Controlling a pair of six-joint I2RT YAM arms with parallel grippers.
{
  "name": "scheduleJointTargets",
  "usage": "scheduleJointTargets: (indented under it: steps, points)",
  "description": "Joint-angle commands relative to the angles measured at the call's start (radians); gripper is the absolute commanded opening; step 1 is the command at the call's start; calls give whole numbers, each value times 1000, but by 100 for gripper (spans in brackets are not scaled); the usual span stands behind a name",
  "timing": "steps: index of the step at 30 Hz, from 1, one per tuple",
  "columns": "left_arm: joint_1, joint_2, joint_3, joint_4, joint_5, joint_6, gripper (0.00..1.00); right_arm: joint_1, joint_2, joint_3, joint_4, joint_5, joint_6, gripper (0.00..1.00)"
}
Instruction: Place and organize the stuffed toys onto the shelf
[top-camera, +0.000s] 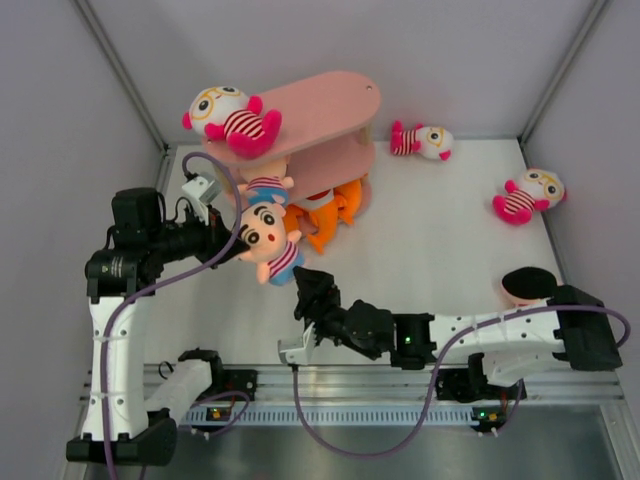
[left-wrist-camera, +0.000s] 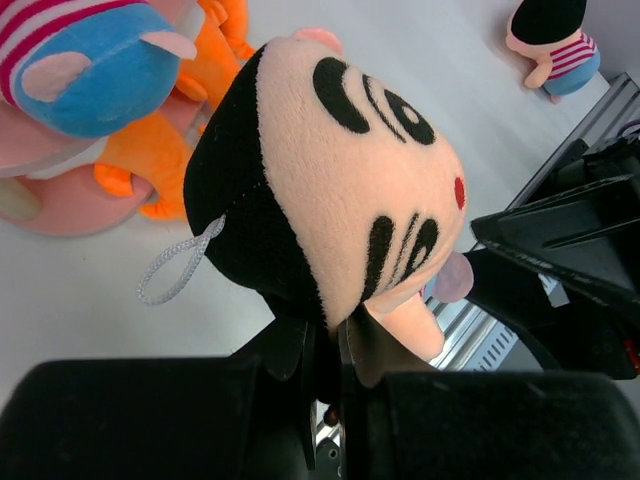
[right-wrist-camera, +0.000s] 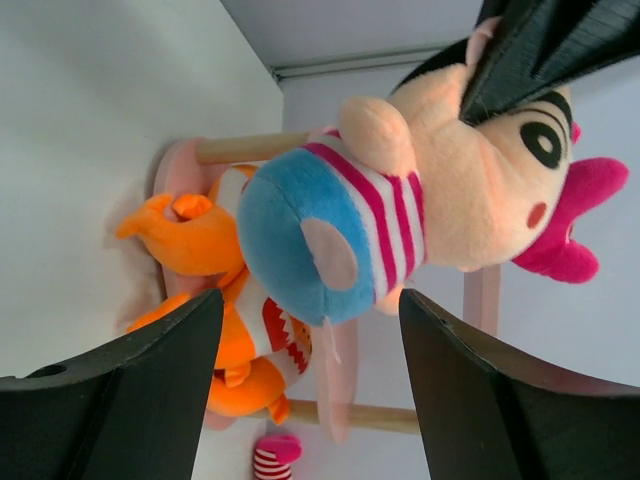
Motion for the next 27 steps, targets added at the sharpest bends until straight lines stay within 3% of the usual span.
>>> scheduleJointTargets:
  steps: [1, 5, 7, 11, 15, 16, 17, 18, 19, 20, 23, 27]
  points:
    - [3, -15, 24, 37, 42, -12, 0, -15, 49, 86, 88, -30, 21, 70]
    - [5, -21, 24, 37, 44, -6, 0, -43, 89, 120, 115, -38, 35, 58]
    - [5, -21, 16, 36, 53, -5, 0, -55, 111, 134, 135, -23, 39, 43]
    - [5, -26, 12, 37, 84, -8, 0, -67, 131, 185, 92, -23, 55, 26]
    - [5, -29, 16, 37, 81, -6, 0, -84, 88, 175, 79, -26, 87, 0]
    - [5, -24, 16, 37, 76, -6, 0, -87, 71, 169, 71, -25, 110, 0]
    - [5, -26, 15, 36, 52, -5, 10, -89, 53, 168, 28, -21, 122, 0]
    - [5, -26, 13, 37, 36, -6, 63, -89, 10, 169, -4, -11, 137, 0]
    - [5, -27, 10, 36, 18, -5, 92, -89, -13, 185, -62, 9, 177, 0]
    - [5, -27, 7, 37, -17, 0, 99, -90, -36, 195, -195, 15, 203, 0]
    - [5, -30, -1, 37, -77, 20, 99, -109, -133, 208, -404, 63, 308, 0]
    - [3, -29, -5, 37, -264, 26, 98, -136, -254, 195, -691, 149, 390, 0]
